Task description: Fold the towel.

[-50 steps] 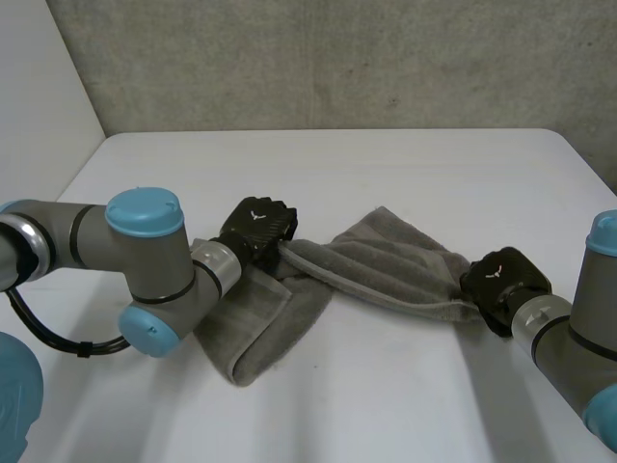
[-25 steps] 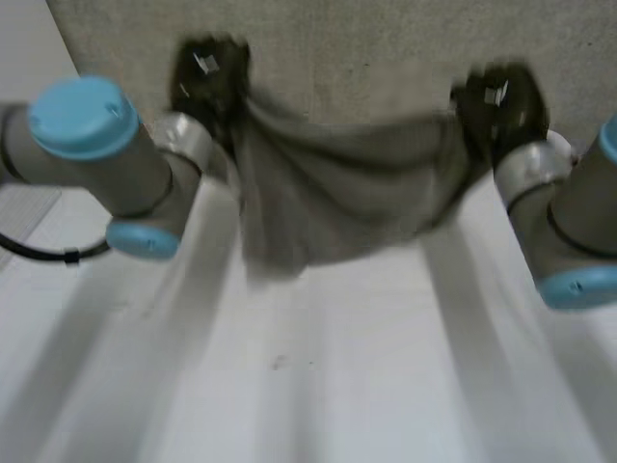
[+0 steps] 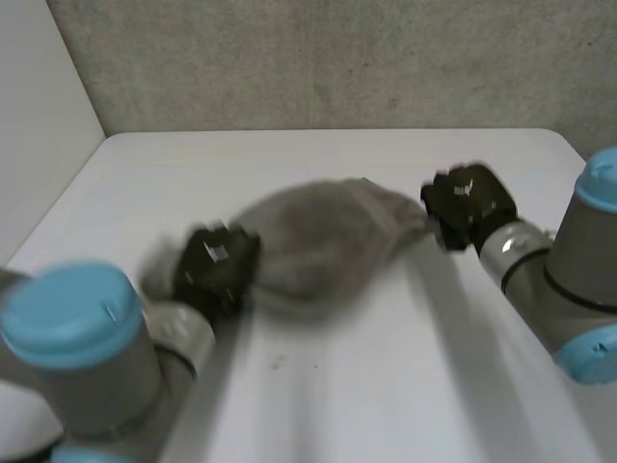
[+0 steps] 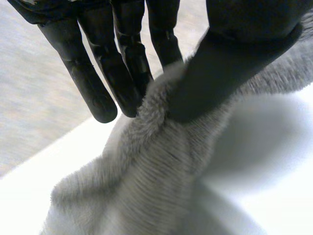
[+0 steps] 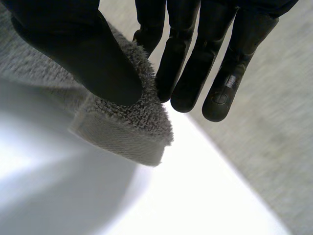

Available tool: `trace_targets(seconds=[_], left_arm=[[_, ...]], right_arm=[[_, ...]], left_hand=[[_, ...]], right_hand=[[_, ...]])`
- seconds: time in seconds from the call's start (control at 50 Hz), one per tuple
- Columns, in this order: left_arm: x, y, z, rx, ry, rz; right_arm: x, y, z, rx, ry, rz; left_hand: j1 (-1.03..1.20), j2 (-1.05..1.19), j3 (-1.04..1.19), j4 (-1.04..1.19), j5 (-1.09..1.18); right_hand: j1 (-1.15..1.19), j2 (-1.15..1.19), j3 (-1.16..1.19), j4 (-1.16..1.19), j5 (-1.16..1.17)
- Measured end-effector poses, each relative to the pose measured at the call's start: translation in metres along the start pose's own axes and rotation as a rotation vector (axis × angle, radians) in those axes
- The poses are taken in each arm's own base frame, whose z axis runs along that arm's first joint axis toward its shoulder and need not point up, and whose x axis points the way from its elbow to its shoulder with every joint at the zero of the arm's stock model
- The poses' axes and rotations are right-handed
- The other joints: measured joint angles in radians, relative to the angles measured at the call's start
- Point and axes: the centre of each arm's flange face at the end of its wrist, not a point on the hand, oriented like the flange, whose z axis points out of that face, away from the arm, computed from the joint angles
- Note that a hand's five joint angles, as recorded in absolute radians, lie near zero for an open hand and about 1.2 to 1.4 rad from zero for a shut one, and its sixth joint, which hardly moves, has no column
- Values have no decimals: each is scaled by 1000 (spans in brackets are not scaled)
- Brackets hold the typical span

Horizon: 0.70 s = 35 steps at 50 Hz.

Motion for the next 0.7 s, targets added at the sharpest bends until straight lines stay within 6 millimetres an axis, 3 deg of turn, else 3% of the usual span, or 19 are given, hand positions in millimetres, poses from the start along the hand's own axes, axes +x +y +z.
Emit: trace_targets(seconds=[0.04,0.12,0.2,0.3,0.38,0.42,0.44,0.6,0.7], left_arm=[[18,11,-13,-34,57,14],[34,16,-26,-45,110,27],[35,5,-30,-7,109,24],[18,-10,-24,34,49,10],[-10,-19,-15,53,-40,-11],[-10,-19,-15,53,-40,-11],[-23,-20,-13,50,-77,-19],[-46,-14,-7,20,-129,-30],[-60,-12,6,12,-125,-37]], right_arm=[[-5,13,-3,-47,-23,-14],[-8,27,-8,-95,-40,-28],[-9,38,-12,-130,-43,-27],[-8,47,-14,-153,-37,-15],[-4,52,-15,-165,-24,-3],[-4,52,-15,-165,-24,-3],[-1,55,-14,-169,-14,2],[2,56,-13,-172,-8,7],[0,57,-13,-176,-13,8]], left_hand=[[-335,-320,-322,-322,-344],[-501,-488,-508,-502,-522],[-636,-624,-644,-632,-651],[-783,-770,-790,-789,-809],[-815,-801,-822,-821,-841],[-815,-801,-822,-821,-841],[-820,-807,-826,-827,-847],[-803,-788,-809,-808,-829],[-718,-703,-723,-725,-745]], right_hand=[[0,0,0,0,0],[0,0,0,0,0],[0,0,0,0,0],[0,0,0,0,0],[0,0,0,0,0],[0,0,0,0,0],[0,0,0,0,0],[0,0,0,0,0],[0,0,0,0,0]])
